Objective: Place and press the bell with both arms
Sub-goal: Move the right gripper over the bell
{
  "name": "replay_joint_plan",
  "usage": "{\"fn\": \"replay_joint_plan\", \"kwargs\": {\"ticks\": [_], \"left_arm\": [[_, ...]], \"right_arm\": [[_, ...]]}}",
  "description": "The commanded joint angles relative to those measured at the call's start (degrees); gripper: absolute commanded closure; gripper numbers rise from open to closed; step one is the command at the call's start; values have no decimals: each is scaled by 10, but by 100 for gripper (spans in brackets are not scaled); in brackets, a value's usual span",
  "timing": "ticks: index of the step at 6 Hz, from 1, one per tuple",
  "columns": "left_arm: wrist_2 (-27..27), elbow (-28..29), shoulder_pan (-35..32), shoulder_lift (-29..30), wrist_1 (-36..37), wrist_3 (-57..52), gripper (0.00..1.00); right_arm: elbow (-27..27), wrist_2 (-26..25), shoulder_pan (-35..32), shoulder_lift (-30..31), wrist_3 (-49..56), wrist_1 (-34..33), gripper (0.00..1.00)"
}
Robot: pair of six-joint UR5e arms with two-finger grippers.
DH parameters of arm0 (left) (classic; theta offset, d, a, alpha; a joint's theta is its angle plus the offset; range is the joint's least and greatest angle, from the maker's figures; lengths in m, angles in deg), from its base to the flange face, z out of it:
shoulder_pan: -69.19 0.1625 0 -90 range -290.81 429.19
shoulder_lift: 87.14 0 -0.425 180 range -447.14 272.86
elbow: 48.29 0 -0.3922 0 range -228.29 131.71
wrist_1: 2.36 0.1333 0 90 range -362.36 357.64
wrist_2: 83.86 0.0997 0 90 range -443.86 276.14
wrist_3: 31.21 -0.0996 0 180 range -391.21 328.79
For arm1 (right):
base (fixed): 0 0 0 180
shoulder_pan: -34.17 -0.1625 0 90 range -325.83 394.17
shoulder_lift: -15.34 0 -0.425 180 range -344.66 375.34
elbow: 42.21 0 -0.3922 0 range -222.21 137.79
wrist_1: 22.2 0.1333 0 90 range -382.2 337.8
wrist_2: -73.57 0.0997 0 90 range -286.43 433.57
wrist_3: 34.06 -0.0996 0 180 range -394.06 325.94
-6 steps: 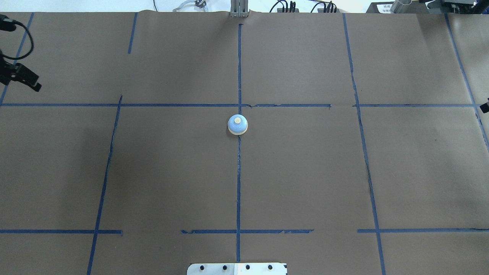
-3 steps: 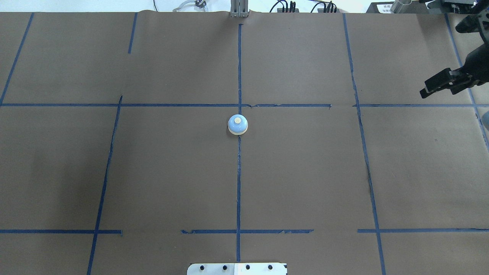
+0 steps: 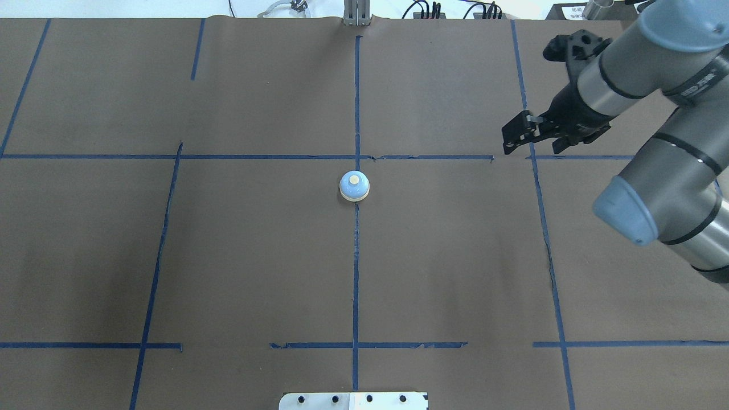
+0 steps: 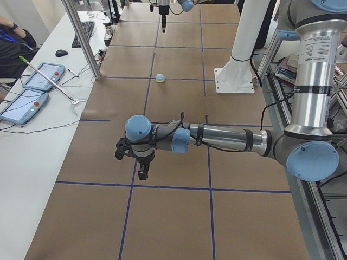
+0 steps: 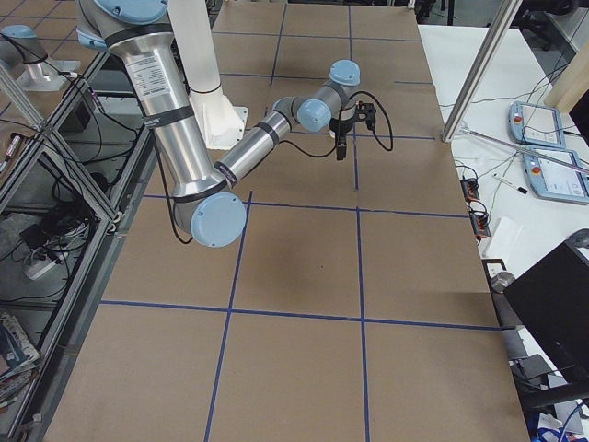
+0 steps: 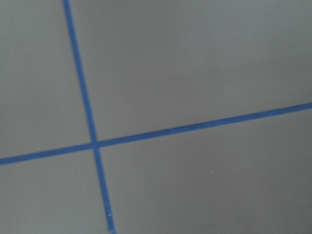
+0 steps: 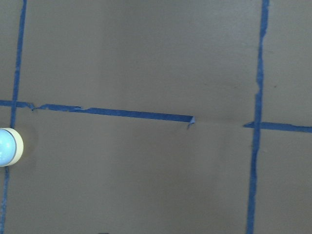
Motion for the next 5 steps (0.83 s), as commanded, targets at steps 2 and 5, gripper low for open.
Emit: {"fn": "replay_joint_plan", "kwargs": {"ticks": [2,5], "left_arm": [[7,-7,-1,-1,1,1,0],[6,-11,-1,-6,1,2,0]], "right_arm": [[-110,-78,104,-142,-105,-2,3],[-306,-122,153,-307,-135,-15,98]]}}
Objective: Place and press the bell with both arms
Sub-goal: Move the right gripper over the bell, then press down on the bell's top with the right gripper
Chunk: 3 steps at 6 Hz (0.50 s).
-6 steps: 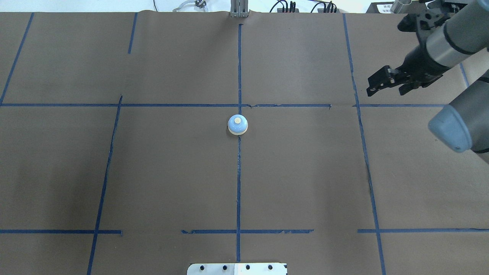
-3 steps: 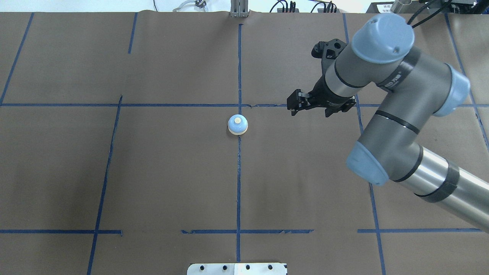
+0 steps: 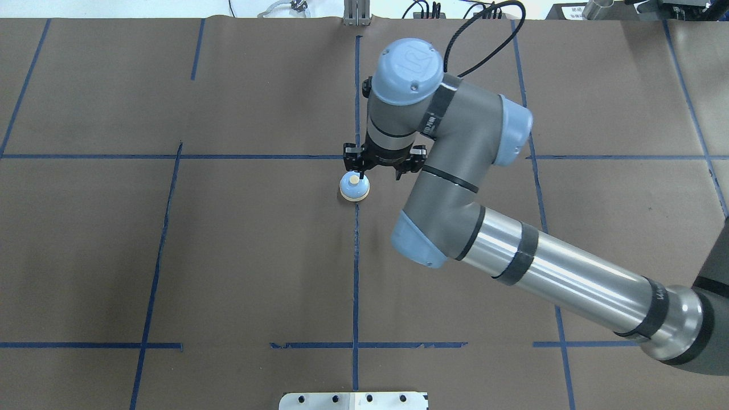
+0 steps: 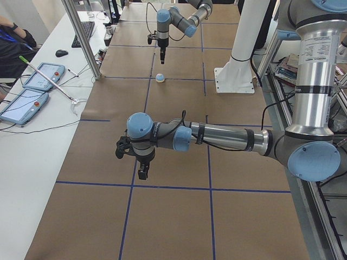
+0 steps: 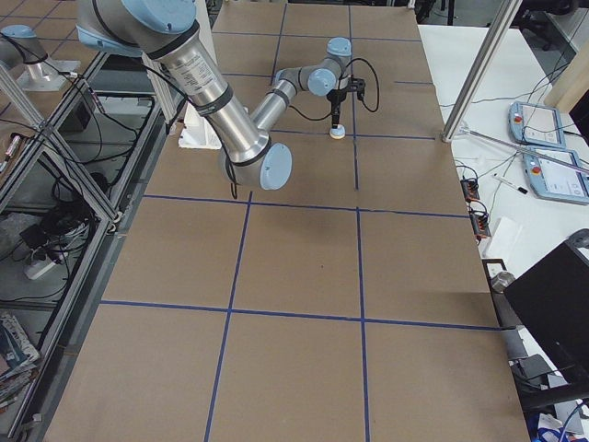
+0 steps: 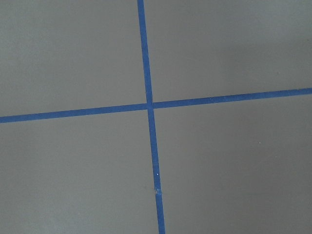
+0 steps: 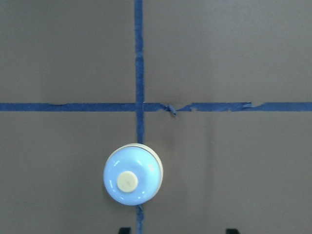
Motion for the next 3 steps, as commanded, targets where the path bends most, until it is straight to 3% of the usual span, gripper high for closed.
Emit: {"fn": "replay_joint_plan", "kwargs": {"ticks": [1,3], "left_arm": [[-2,-2,0,-2,0,0,0],[-2,-2,0,-5,0,0,0]], "right_arm": [[-81,-15,21,-63,-11,-3,100],[-98,-17,21,-66,0,-2,100]]}}
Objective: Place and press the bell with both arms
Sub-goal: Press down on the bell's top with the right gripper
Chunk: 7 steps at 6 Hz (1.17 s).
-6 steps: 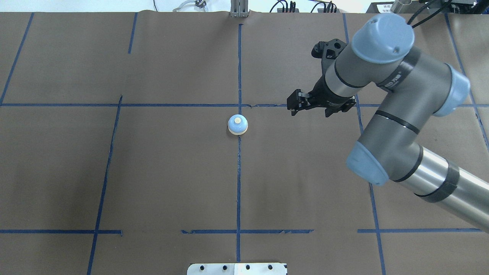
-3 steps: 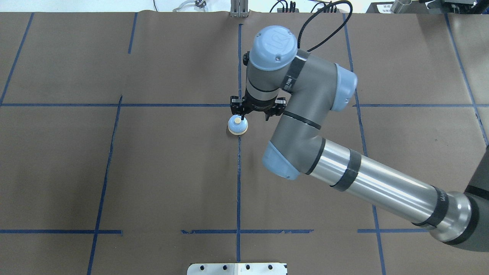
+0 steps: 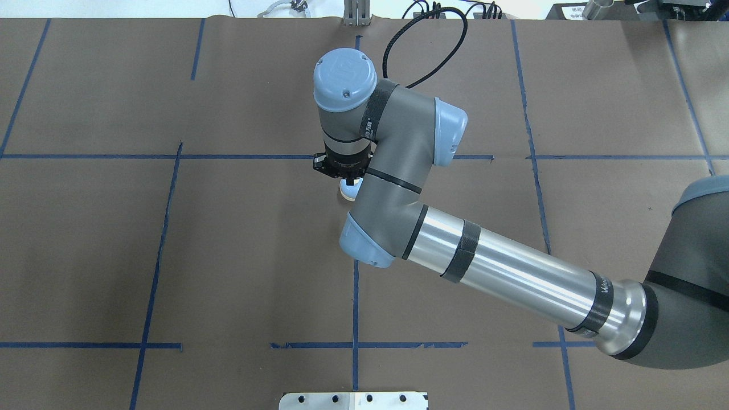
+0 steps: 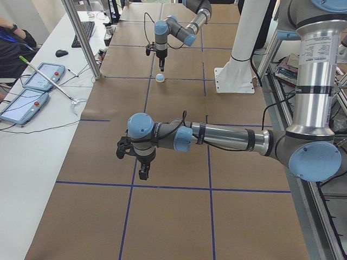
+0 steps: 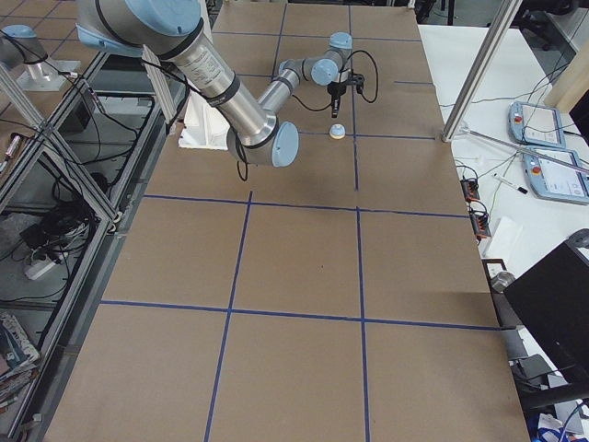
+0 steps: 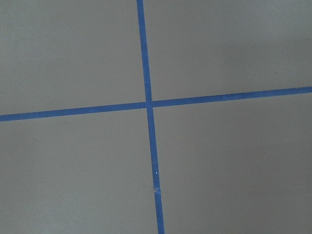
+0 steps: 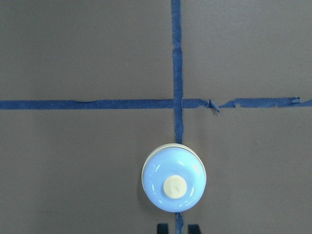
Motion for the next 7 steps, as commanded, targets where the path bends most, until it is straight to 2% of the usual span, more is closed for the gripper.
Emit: {"fn": "replay_joint_plan", "kwargs": {"ticks": [1,7], "left_arm": [[-1,0,0,-2,0,1,0],[-2,0,1,-3,0,1,0]], "right_arm": [[-15,-4,0,-1,7,2,100],[-52,-14,-1,-7,8,42,100]]}}
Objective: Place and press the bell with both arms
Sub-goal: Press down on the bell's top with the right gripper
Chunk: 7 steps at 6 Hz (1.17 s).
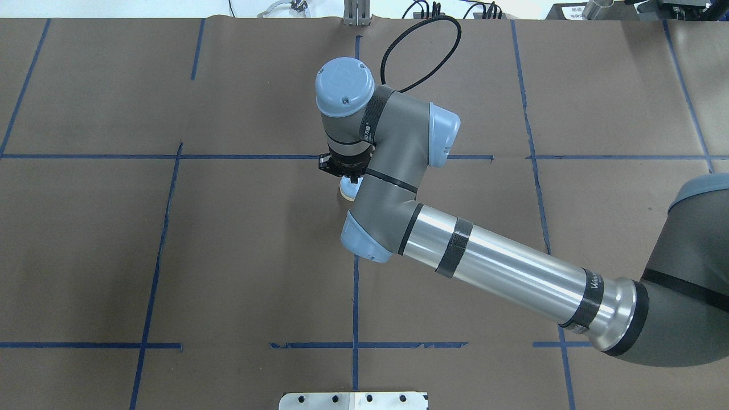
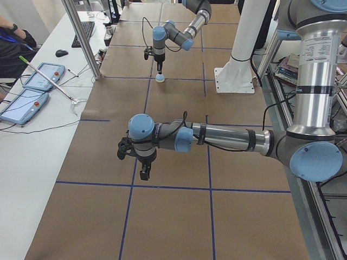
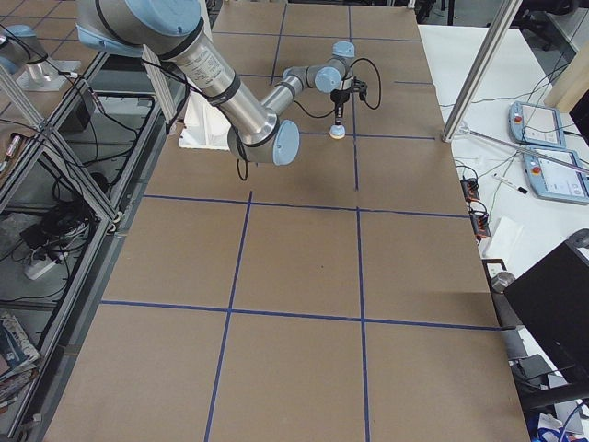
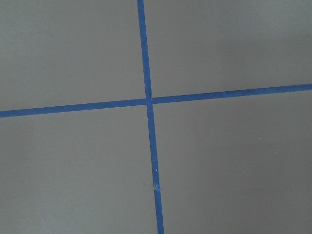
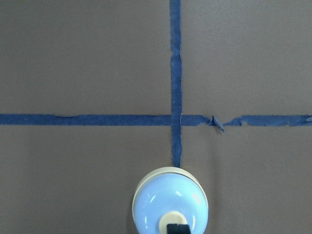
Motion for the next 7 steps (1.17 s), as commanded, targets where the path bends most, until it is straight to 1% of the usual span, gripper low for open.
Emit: {"fn": "replay_joint_plan", "kwargs": {"ticks": [1,5,7], "left_arm": [[0,0,0,0,0,0,0],[1,0,0,0,0,0,0],[1,0,0,0,0,0,0]], "right_arm": [[-7,-1,1,-1,0,3,100],[-17,0,1,-4,0,3,100],[-15,18,-16,-35,0,-1,100]]}}
